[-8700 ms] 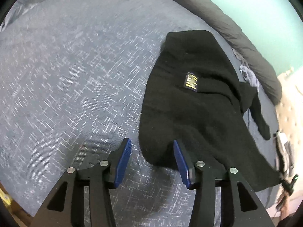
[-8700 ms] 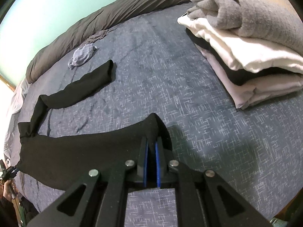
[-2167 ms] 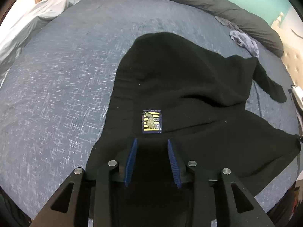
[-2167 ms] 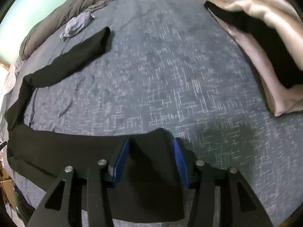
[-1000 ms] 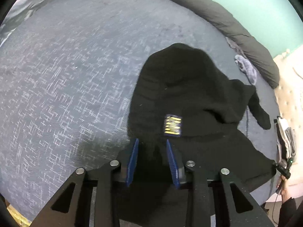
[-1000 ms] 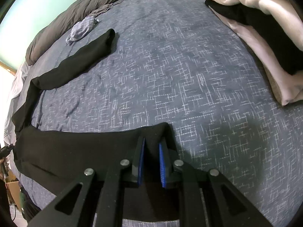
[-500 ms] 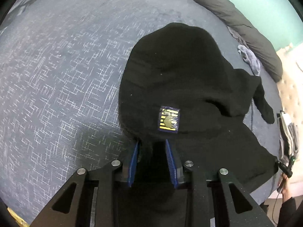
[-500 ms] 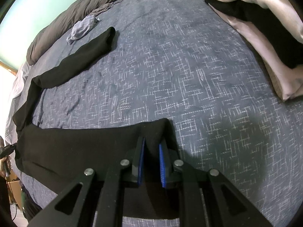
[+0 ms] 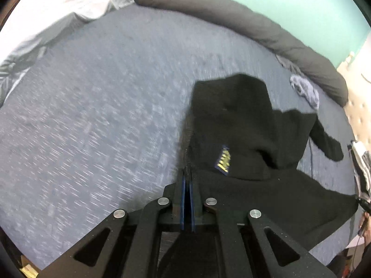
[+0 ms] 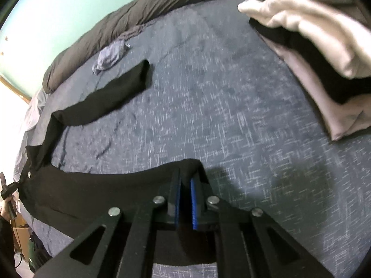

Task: Fold clothes
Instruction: 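Pull the garment edge with the left tool while the right tool holds the hem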

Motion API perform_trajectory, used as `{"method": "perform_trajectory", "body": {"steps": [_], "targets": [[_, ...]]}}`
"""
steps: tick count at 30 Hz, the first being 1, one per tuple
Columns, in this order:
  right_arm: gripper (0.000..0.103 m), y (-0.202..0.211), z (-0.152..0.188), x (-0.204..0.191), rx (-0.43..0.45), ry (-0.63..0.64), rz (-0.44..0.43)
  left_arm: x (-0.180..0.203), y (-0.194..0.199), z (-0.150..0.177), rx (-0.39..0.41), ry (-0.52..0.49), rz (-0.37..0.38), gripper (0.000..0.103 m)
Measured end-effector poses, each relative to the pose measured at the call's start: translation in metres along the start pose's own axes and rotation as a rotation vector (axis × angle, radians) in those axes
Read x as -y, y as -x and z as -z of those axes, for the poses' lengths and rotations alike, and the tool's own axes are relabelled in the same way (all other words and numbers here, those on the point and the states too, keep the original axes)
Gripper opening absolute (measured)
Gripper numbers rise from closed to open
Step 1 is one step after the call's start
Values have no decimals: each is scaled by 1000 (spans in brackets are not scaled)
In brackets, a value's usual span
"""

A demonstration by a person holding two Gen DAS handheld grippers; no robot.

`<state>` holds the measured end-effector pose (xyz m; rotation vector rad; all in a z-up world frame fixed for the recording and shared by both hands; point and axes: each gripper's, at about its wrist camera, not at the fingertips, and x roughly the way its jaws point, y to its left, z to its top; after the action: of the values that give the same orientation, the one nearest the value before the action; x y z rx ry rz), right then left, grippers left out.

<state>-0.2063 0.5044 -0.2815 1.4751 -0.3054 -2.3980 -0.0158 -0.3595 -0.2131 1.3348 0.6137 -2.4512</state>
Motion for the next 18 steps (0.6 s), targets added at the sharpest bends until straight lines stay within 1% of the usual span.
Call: {"method": "perform_trajectory", "body": {"steps": [4, 9, 11, 15, 18], "targets": [[6, 6, -4, -1, 42, -19, -20, -5, 16, -7, 51, 22, 1, 2], [6, 12, -9, 5, 110, -72, -38, -12, 32, -15, 108, 50, -4, 2], [6, 9, -12, 8, 110, -81, -27, -14, 22, -20, 96, 65, -8, 2], [6, -10, -14, 9, 78, -89, 7, -16, 7, -19, 70, 82, -22, 3], [6, -26, -15, 10, 61, -105, 40, -16, -13, -19, 31, 81, -38, 3]]}}
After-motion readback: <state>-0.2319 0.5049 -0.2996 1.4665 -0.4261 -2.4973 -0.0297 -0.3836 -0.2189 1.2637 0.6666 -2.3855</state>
